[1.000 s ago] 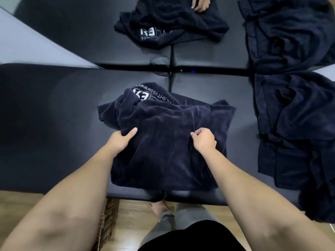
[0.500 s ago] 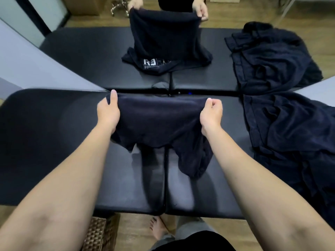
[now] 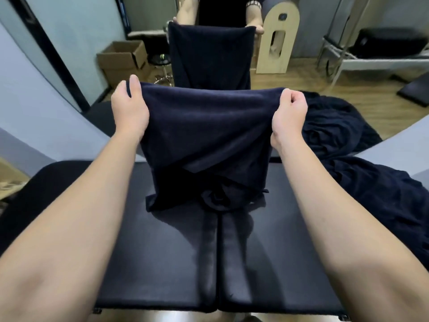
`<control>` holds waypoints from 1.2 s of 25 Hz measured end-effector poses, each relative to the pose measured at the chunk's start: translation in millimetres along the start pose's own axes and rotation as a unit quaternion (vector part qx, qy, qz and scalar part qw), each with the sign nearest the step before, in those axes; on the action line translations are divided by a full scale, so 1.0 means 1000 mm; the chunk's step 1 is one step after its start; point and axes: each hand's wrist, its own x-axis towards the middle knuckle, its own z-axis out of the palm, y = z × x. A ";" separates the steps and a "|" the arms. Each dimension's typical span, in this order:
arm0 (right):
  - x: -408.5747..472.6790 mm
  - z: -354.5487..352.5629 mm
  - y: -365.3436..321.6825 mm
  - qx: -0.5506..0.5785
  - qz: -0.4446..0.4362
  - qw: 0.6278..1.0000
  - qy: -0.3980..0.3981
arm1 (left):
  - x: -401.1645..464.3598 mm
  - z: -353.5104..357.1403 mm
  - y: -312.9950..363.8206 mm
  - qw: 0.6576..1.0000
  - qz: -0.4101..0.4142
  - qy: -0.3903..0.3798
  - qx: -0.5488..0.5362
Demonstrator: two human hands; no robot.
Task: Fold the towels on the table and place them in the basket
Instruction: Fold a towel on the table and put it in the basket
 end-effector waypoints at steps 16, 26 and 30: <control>-0.008 -0.003 -0.117 0.021 -0.125 0.990 0.055 | 0.040 -0.048 0.113 0.997 0.034 0.014 -0.071; -0.002 -0.011 -0.210 -0.075 -0.232 0.966 0.081 | 0.059 -0.075 0.219 0.991 0.076 0.012 -0.109; -0.007 -0.018 -0.214 -0.137 -0.249 0.958 0.043 | 0.060 -0.080 0.215 0.983 0.042 -0.044 -0.173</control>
